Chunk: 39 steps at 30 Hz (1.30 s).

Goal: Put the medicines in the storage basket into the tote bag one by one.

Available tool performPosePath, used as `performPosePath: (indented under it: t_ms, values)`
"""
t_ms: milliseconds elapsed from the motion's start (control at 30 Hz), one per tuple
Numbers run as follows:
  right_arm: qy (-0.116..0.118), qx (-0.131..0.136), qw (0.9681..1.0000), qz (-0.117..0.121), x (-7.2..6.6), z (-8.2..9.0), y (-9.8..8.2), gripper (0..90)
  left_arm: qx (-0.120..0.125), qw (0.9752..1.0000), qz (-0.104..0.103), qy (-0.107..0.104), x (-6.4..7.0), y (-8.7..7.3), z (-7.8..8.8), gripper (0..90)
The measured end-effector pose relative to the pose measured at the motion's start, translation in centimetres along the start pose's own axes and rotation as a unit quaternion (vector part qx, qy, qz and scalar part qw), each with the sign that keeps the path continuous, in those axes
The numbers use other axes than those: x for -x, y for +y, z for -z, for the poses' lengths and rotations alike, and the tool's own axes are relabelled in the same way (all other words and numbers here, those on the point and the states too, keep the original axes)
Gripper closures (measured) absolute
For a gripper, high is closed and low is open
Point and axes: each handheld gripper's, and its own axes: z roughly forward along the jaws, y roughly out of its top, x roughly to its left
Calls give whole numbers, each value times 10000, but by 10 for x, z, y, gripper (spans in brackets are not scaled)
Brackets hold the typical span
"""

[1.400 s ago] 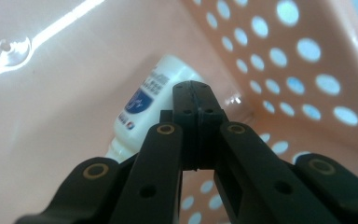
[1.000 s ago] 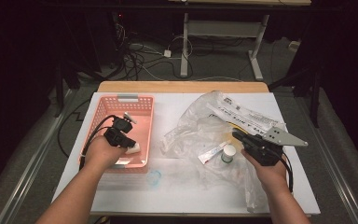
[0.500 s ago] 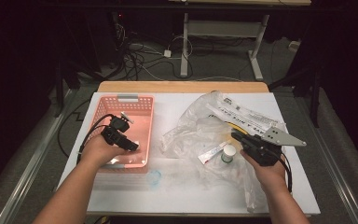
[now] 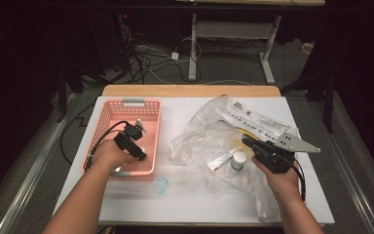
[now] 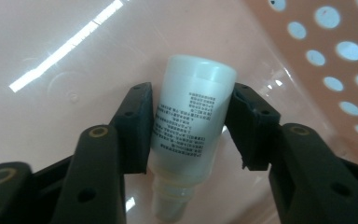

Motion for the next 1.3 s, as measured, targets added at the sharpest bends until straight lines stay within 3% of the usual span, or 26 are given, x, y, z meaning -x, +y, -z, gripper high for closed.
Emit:
performPosePath:
  t_ms: [267, 500, 700, 1033, 1300]
  values:
    - [5, -1, 10000, -11, -1, 0, 0, 900, 24, 9999, -59, 123, 2, -1, 0, 581]
    - [-15, 26, 10000, 11, 0, 1, 1, 900, -15, 9998, 207, 50, 1, 0, 2, 583]
    - [-10, 18, 10000, 2, 0, 1, 1, 900, 282, 9991, 323, -60, 4, -3, 14, 583]
    - [-5, 18, 10000, 20, -1, 1, 1, 900, 730, 9967, 335, -97, 17, -19, 32, 583]
    - [-14, 14, 10000, 12, -1, 2, 1, 900, 1238, 9913, 451, -37, 22, -40, 41, 582]
